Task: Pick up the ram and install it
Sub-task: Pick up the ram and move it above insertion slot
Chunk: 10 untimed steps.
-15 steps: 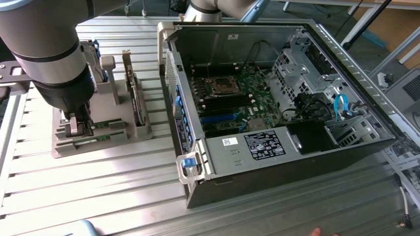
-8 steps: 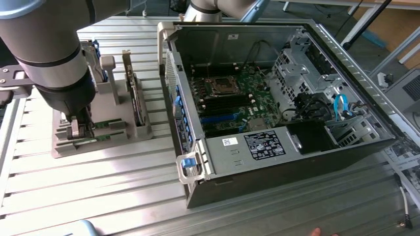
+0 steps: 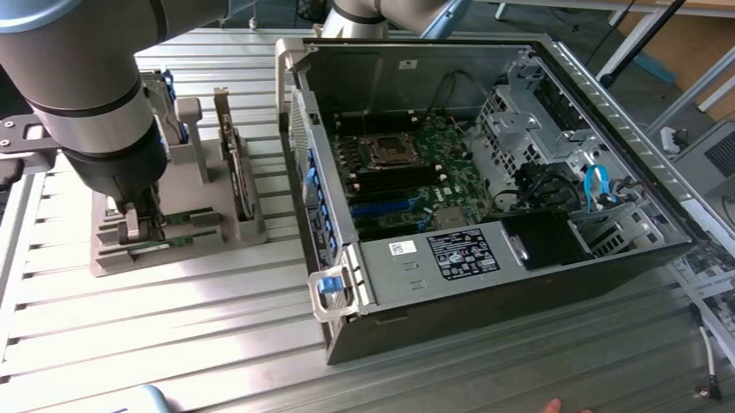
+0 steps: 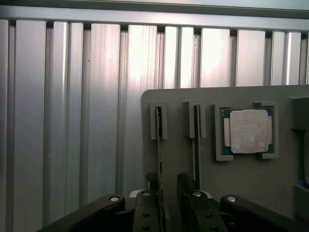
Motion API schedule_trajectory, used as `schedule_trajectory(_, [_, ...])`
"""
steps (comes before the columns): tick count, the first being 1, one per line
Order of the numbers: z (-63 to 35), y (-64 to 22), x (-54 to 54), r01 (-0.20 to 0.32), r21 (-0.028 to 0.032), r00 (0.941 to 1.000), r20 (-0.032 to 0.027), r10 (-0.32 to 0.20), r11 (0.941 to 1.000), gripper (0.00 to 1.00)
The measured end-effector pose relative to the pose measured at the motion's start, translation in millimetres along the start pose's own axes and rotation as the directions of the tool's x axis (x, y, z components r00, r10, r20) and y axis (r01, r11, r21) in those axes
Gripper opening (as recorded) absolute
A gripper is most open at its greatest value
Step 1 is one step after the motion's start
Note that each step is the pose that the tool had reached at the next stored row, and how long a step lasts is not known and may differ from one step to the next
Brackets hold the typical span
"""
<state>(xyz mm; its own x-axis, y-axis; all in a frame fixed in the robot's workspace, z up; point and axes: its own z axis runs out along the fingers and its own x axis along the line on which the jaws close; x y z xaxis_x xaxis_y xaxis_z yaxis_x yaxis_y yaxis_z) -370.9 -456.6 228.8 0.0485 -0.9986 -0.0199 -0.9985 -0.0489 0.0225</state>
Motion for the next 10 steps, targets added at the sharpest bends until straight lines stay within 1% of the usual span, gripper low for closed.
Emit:
schedule_trajectory(3, [0.0, 0.0, 0.0, 0.030, -0.0005, 0.9996, -0.0006, -0.030, 0.9996, 0.30])
schedule_trajectory(7, [0.1, -0.2, 0.0, 0.032, -0.0005, 0.9995, -0.0006, -0.032, 0.9995, 0.30])
schedule_trajectory(10, [-0.1, -2.9, 0.1, 0.032, -0.0006, 0.9995, -0.0007, -0.032, 0.9995, 0.30])
